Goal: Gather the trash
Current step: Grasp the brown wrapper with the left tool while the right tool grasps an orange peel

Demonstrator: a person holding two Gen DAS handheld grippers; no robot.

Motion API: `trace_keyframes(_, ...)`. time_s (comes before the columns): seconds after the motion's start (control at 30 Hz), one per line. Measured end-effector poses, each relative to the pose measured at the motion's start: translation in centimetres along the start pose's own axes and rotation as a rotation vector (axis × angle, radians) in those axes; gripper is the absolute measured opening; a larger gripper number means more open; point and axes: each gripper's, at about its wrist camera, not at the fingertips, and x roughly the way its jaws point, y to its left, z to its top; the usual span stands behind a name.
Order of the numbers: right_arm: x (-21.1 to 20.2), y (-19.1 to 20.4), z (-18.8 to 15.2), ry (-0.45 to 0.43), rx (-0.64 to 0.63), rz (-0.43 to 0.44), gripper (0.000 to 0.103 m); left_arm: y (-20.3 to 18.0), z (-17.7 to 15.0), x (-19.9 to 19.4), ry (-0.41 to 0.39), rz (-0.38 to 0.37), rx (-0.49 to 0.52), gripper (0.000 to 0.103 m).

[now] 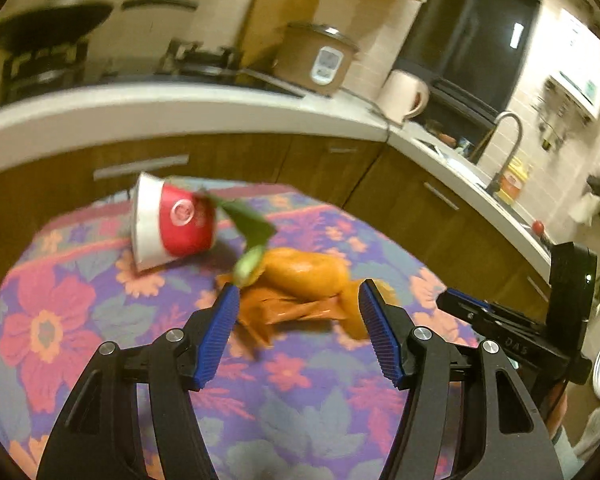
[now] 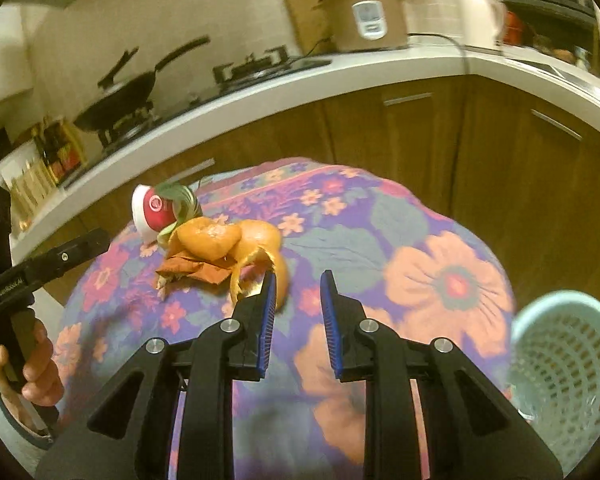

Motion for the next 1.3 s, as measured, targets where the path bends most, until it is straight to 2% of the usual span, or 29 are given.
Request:
trace_keyframes(0.07,1.4,0.9,0.5,0.005,-0.027,-0.002,0.046,0.7,-0.2,1.5,0.046,-0.002,-0.029,0.061)
trace_keyframes(0.1,1.8,1.2,0.6,-0.001,-0.035,-0.001,0.063,1.2,-0.3,2.2,0.067,-0.009,-0.043,0.061)
trace_keyframes(0.17,2.6,1.9,0.9,-0.011,-0.063,0.006,0.065,1.7,-0.5,3.7,0.113,-0.007,-0.070,0.061)
trace_keyframes(0.33,4.9,2.5,1.3,0.038,-0.074,0.005,0.065,2.3,-0.8,6.6,0.184,0.035,-0.084,0.061)
trace_keyframes(0.47,6.6,2.4,1.3,0.112,-0.073,-0.013,0.065,2.4,-1.2,7.4,0.185,0.052,-0.096,0.059)
trace_keyframes(0.53,7.2,2.7,1.2,0.129,-0.081,-0.019,0.063,2.4,-1.2,7.5,0.181,0.057,-0.098,0.058)
trace_keyframes(0.57,7.4,3.0,1.2,0.135,-0.093,-0.017,0.060,2.3,-1.2,7.5,0.182,0.057,-0.094,0.053)
trace_keyframes(0.6,7.6,3.2,1.1,0.146,-0.102,-0.012,0.047,2.1,-1.2,7.6,0.186,0.057,-0.091,0.052)
trace_keyframes(0.63,7.6,3.2,1.0,0.151,-0.104,-0.010,0.038,2.0,-1.3,7.5,0.185,0.063,-0.087,0.050)
trace_keyframes(0.83,6.9,3.1,0.7,0.137,-0.108,-0.001,0.017,2.1,-2.2,6.1,0.189,0.050,-0.086,0.030)
trace_keyframes(0.9,6.3,2.9,0.4,0.126,-0.097,0.009,0.016,2.2,-2.7,5.3,0.191,0.030,-0.088,0.021)
trace_keyframes(1.3,-0.6,1.3,-2.3,0.021,-0.039,0.053,0.014,0.3,-6.6,-1.4,0.165,-0.083,-0.042,0.009)
